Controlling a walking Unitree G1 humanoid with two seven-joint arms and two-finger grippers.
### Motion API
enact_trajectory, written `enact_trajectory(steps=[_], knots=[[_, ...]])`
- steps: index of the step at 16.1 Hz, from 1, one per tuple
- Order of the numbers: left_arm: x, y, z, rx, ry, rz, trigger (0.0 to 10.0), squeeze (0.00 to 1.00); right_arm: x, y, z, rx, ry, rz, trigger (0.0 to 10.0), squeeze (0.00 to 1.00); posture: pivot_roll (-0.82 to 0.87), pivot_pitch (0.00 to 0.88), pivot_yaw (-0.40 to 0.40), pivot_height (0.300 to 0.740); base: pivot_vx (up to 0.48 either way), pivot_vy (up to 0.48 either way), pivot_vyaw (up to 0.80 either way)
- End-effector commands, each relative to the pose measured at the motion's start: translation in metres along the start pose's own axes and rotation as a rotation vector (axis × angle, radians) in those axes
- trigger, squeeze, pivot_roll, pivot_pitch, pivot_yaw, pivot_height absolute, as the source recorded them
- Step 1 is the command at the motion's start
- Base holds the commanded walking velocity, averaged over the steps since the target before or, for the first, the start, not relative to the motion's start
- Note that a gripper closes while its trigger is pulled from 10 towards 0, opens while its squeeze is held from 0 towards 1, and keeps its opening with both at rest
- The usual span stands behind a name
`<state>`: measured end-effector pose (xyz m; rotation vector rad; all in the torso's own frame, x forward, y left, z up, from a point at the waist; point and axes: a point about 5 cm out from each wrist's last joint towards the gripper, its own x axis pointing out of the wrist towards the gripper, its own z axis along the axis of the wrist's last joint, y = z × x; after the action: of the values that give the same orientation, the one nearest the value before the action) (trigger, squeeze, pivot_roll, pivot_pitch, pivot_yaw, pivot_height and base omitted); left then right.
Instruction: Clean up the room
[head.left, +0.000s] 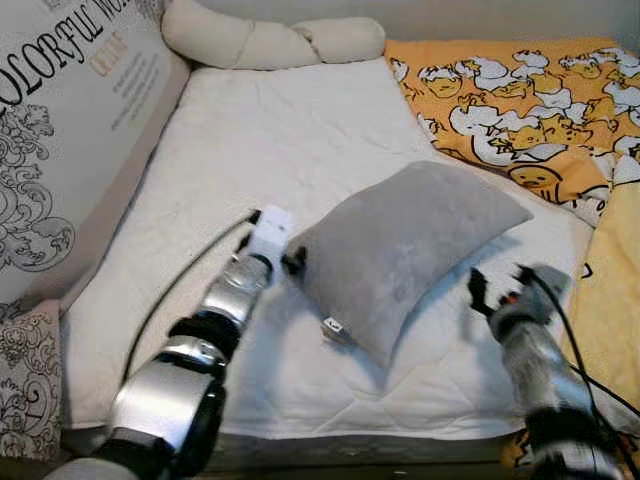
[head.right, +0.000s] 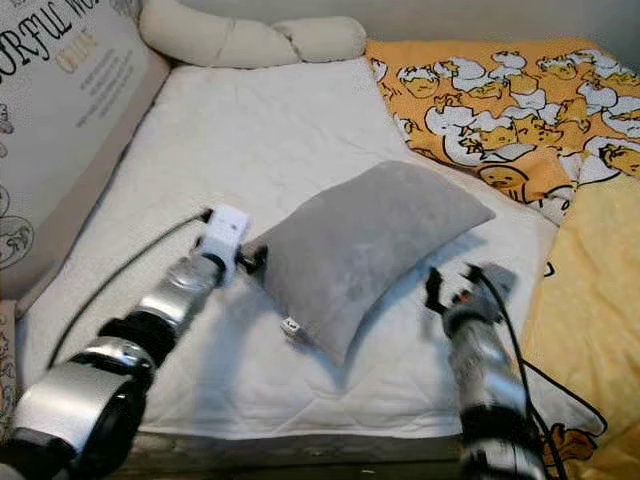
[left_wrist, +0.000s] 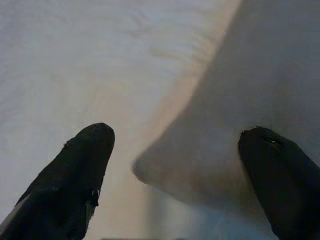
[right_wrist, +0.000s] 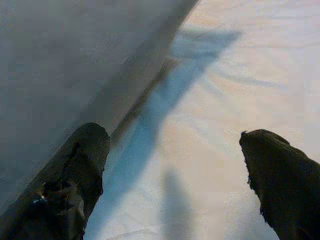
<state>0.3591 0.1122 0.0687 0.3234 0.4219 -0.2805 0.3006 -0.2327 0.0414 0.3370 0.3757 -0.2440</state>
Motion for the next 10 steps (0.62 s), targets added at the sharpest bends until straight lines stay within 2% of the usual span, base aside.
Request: enact_trajectory(steps=[1,3,4,6,7,8,10], knots=[[0.001,-0.004,-0.002,0.009,0.013,-0.015,10.0,0.00,0.004,0.012,0.002,-0.021,0.012,0.046,10.0,1.00,-0.14,0.000,0.061,0.740,0.000,0.000,0.00],[0.001,-0.022,-0.002,-0.051,-0.002,-0.162,10.0,0.00,0.010,0.038,0.007,0.025,0.008,0.175,10.0,1.00,-0.15,0.000,0.068,0.740,0.000,0.000,0.00],[0.000,-0.028,-0.001,-0.068,-0.007,-0.222,10.0,0.00,0.011,0.046,0.008,0.041,0.011,0.216,10.0,1.00,-0.13,0.000,0.057,0.740,0.000,0.000,0.00],[-0.003,-0.043,0.003,-0.117,-0.038,-0.430,10.0,0.00,0.012,0.067,0.008,0.049,0.029,0.333,10.0,1.00,-0.11,0.000,0.046,0.740,0.000,0.000,0.00],[-0.003,-0.043,0.003,-0.117,-0.038,-0.430,10.0,0.00,0.012,0.067,0.008,0.049,0.029,0.333,10.0,1.00,-0.11,0.000,0.046,0.740,0.000,0.000,0.00],[-0.006,-0.050,0.009,-0.126,-0.077,-0.561,10.0,0.00,0.012,0.079,0.007,0.058,0.053,0.411,10.0,1.00,-0.10,0.000,0.040,0.740,0.000,0.000,0.00],[-0.009,-0.053,0.020,-0.137,-0.137,-0.673,10.0,0.00,0.012,0.098,0.010,0.102,0.067,0.512,10.0,1.00,-0.09,0.000,0.037,0.740,0.000,0.000,0.00]])
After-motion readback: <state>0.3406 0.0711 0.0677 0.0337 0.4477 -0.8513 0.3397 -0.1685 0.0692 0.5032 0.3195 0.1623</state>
